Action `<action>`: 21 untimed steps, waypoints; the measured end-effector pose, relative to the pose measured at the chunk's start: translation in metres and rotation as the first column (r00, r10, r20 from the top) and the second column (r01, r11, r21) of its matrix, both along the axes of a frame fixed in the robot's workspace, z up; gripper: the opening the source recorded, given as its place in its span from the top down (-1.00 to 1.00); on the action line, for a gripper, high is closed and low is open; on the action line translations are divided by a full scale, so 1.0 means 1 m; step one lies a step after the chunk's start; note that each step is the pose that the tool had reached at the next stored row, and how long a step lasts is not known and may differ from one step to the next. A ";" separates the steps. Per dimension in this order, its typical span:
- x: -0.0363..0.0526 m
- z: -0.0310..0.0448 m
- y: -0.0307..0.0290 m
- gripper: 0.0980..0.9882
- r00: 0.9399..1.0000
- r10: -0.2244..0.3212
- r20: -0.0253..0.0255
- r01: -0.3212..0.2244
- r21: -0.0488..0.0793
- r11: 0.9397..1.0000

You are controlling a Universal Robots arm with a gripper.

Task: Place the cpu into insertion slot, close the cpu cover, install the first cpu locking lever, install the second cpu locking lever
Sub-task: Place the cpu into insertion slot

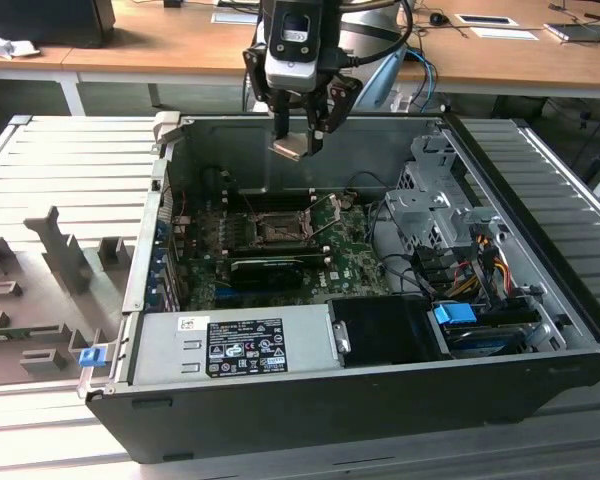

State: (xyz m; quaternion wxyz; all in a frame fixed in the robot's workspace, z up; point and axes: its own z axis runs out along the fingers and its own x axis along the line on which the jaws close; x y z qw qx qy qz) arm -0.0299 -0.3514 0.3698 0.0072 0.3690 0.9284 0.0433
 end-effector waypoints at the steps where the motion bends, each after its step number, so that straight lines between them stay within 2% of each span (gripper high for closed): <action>1: 0.0000 0.0000 0.0000 0.04 1.000 -0.015 0.000 0.015 0.000 1.000; 13: 0.0000 -0.0003 0.0000 0.04 0.995 -0.102 0.000 0.102 0.000 0.995; 20: 0.0000 -0.0009 0.0000 0.04 0.983 -0.185 0.000 0.185 0.000 0.983; 21: 0.0000 -0.0013 0.0000 0.04 0.979 -0.204 0.000 0.204 0.000 0.979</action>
